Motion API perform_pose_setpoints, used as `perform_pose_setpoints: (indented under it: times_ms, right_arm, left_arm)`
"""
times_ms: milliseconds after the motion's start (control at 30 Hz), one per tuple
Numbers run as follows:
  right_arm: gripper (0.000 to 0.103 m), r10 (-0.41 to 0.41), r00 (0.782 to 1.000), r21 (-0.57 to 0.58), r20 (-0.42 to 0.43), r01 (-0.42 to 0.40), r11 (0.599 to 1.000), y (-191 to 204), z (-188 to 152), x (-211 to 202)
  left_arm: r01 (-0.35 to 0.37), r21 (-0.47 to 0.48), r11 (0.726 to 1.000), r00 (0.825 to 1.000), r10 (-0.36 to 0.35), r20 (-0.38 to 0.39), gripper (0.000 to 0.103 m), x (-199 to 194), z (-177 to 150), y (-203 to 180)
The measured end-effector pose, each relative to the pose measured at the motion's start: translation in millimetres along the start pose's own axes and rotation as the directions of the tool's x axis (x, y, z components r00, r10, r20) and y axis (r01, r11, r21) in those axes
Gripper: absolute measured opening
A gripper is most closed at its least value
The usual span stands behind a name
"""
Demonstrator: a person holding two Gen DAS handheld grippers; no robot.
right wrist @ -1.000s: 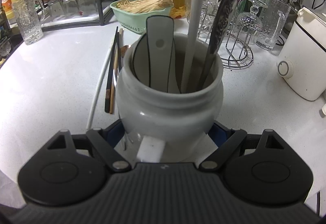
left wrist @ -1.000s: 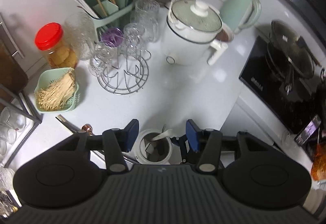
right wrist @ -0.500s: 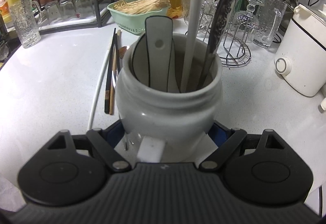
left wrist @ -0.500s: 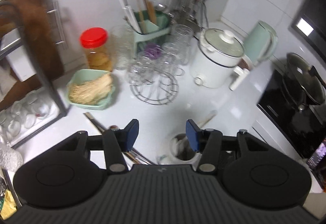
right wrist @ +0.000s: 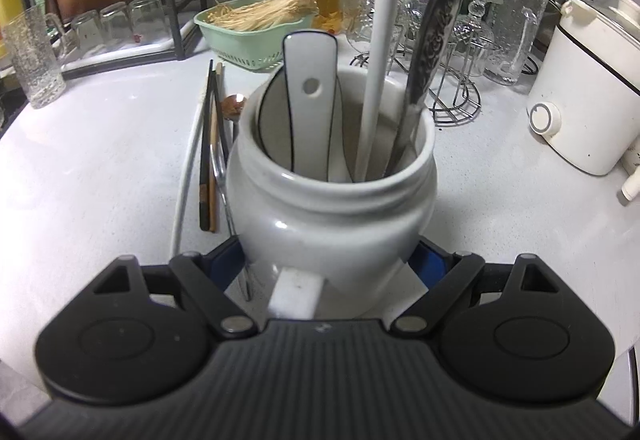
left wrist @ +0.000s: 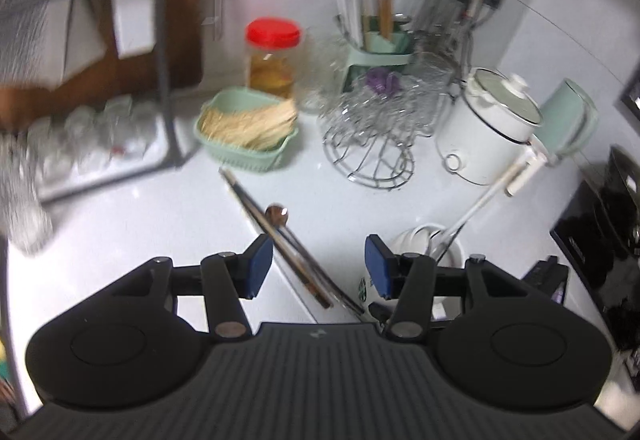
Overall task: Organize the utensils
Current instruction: 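Open left gripper and withdraw it from the jar, then move left gripper to the silver fork beside the chopsticks and grasp it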
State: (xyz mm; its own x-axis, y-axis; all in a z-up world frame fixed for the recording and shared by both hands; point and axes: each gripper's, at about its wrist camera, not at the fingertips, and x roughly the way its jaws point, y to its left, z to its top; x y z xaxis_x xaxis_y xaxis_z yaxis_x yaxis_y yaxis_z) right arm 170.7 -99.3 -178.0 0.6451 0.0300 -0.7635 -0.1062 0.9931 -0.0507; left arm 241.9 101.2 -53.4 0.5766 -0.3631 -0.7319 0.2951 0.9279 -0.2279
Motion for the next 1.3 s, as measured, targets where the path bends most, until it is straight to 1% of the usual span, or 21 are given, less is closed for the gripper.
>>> perform_pose_setpoints:
  times_ms: [167, 267, 400, 533, 700, 900, 967, 1033, 1067, 1133, 1267, 1300]
  right_arm:
    - [0.090, -0.002, 1.000, 0.006, 0.008, 0.002, 1.000, -0.3, -1.6, 0.4]
    - [0.090, -0.001, 1.000, -0.001, -0.004, 0.001, 1.000, -0.1, 0.5, 0.9]
    - [0.090, 0.005, 1.000, -0.007, -0.017, -0.005, 1.000, -5.1, 2.5, 2.0]
    - [0.090, 0.011, 1.000, -0.020, -0.028, -0.011, 1.000, -12.0, 4.5, 3.8]
    - [0.090, 0.022, 0.999, -0.036, -0.037, -0.023, 0.999, -22.9, 4.6, 4.3]
    - [0.090, 0.057, 0.997, -0.082, -0.045, -0.061, 0.995, -33.9, 1.5, 1.4]
    - [0.090, 0.070, 0.996, -0.096, -0.047, -0.074, 0.993, -37.9, 0.5, -0.2]
    - [0.090, 0.081, 0.995, -0.109, -0.050, -0.086, 0.990, -41.0, -0.6, -1.3]
    - [0.090, 0.086, 0.995, -0.114, -0.050, -0.092, 0.989, -42.7, -0.9, -1.7]
    - [0.090, 0.096, 0.994, -0.125, -0.047, -0.101, 0.987, -45.2, -2.5, -2.9]
    - [0.090, 0.115, 0.993, -0.140, -0.038, -0.119, 0.983, -50.2, -3.7, -4.4]
    - [0.090, 0.120, 0.992, -0.143, -0.036, -0.124, 0.982, -51.4, -4.3, -4.8]
  left_arm:
    - [-0.003, -0.132, 0.991, 1.000, 0.001, -0.016, 0.057, 22.8, -27.5, 17.3]
    - [-0.012, -0.181, 0.983, 0.999, 0.004, -0.045, 0.057, 36.2, -44.3, 25.4]
    - [-0.014, -0.238, 0.971, 0.998, -0.001, -0.063, 0.057, 49.4, -63.9, 35.0]
    - [-0.032, -0.302, 0.953, 0.996, 0.007, -0.086, 0.056, 67.2, -77.7, 43.3]
    - [-0.051, -0.324, 0.945, 0.996, 0.024, -0.086, 0.056, 89.5, -81.0, 42.8]
    - [-0.063, -0.354, 0.933, 0.997, 0.043, -0.062, 0.054, 123.6, -62.6, 33.9]
    - [-0.075, -0.352, 0.933, 0.996, 0.056, -0.064, 0.046, 136.6, -55.1, 29.2]
    - [-0.081, -0.349, 0.934, 0.996, 0.065, -0.057, 0.041, 147.8, -48.0, 24.1]
    - [-0.079, -0.346, 0.935, 0.996, 0.065, -0.053, 0.035, 152.9, -44.7, 21.5]
    - [-0.083, -0.327, 0.941, 0.996, 0.070, -0.053, 0.027, 163.3, -39.1, 15.2]
    - [-0.116, -0.314, 0.942, 0.993, 0.098, -0.070, 0.019, 183.9, -34.2, 9.0]
    - [-0.125, -0.313, 0.941, 0.992, 0.106, -0.075, 0.019, 187.9, -34.1, 8.6]
